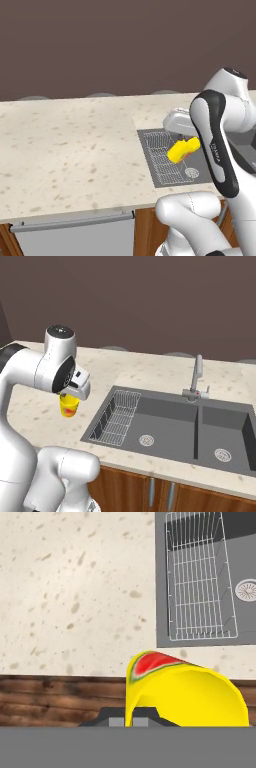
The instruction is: Pick the cup and bowl from the counter and place them on the counter next to the sink.
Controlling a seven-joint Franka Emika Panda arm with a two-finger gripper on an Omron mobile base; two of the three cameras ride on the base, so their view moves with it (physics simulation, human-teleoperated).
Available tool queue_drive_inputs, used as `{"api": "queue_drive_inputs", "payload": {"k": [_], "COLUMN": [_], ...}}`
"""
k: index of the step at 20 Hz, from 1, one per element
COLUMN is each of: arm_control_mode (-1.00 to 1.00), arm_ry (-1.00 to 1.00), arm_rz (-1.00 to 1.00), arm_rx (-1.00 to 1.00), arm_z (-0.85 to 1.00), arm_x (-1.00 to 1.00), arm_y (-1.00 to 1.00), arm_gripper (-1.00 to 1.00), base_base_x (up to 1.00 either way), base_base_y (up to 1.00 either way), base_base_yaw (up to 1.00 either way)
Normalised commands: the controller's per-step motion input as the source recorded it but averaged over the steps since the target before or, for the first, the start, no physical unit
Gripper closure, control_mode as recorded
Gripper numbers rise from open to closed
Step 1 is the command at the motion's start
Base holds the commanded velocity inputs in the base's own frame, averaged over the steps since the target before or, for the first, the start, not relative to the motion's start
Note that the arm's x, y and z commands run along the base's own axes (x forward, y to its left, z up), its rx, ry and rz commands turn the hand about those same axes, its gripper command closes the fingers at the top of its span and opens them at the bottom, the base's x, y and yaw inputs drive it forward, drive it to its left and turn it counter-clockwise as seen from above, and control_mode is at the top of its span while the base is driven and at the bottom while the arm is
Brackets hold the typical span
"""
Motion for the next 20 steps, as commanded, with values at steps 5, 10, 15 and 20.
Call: {"api": "queue_drive_inputs", "payload": {"k": [5,10,15,20], "arm_control_mode": [1.0,1.0,-1.0,-1.0], "arm_ry": [0.0,0.0,0.0,0.03], "arm_rz": [0.0,0.0,0.0,-0.01], "arm_rx": [0.0,0.0,0.0,0.0], "arm_z": [0.0,0.0,0.0,0.0], "arm_x": [0.0,0.0,0.01,0.2], "arm_y": [0.0,0.0,0.01,0.31], "arm_gripper": [1.0,1.0,1.0,1.0], "base_base_x": [0.0,0.0,0.0,0.0], "base_base_y": [0.0,0.0,0.0,0.0], "base_base_yaw": [0.0,0.0,0.0,0.0]}}
